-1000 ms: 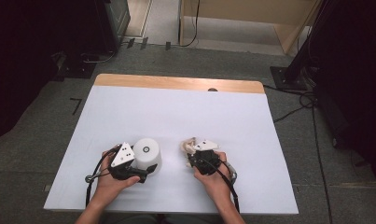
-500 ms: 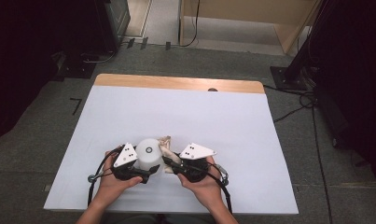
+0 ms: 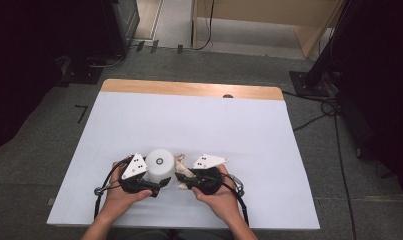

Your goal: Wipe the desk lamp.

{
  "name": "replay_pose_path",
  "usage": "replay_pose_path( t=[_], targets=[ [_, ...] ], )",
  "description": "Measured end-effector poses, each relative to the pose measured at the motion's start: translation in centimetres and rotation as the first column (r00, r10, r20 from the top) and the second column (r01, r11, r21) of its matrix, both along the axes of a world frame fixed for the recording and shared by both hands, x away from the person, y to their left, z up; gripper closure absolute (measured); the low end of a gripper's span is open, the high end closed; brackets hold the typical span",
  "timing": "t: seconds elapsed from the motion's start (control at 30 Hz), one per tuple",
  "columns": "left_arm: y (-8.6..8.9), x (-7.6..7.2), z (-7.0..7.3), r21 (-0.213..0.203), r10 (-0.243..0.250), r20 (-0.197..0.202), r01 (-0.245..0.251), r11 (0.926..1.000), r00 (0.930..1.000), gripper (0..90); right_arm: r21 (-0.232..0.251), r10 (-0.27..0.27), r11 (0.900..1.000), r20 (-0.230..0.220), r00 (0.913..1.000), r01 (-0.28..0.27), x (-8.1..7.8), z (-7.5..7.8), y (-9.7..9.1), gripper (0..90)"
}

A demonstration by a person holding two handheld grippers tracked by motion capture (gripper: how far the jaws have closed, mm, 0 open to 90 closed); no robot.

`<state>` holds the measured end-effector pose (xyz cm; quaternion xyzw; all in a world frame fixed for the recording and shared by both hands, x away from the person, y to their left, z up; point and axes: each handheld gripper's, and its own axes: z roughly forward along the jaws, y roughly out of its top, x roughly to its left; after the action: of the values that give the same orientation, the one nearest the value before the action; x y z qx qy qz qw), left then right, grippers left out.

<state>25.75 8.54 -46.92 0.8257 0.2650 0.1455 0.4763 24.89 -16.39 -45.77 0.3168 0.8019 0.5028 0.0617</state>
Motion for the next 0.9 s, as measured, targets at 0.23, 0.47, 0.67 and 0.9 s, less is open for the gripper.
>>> replay_pose_path(
  t=[0.23,0.47,0.67,0.9],
  targets=[
    [0.0,-0.1,0.0,0.003,0.001,0.001,-0.001,1.0,1.0,8.2,-0.113,-0.051,0.9925,-0.028,0.9983,0.047,0.6,-0.5,-1.1,72.7],
    [0.0,-0.1,0.1,0.014,-0.005,-0.002,0.005,0.9999,1.0,8.1,-0.252,-0.196,0.9525,-0.078,0.9775,0.171,1.5,-2.8,-2.1,47.3],
    [0.2,-0.4,0.4,0.036,-0.022,0.018,0.021,0.9991,0.9996,8.2,-0.261,-0.218,0.9485,-0.125,0.9679,0.18,1.3,-1.3,-2.9,70.6],
    [0.5,-0.2,0.5,0.033,-0.042,0.001,0.042,0.9986,0.9991,8.1,-0.282,-0.176,0.9501,-0.129,0.9759,0.134,1.2,-1.7,-2.6,77.4]
  ],
)
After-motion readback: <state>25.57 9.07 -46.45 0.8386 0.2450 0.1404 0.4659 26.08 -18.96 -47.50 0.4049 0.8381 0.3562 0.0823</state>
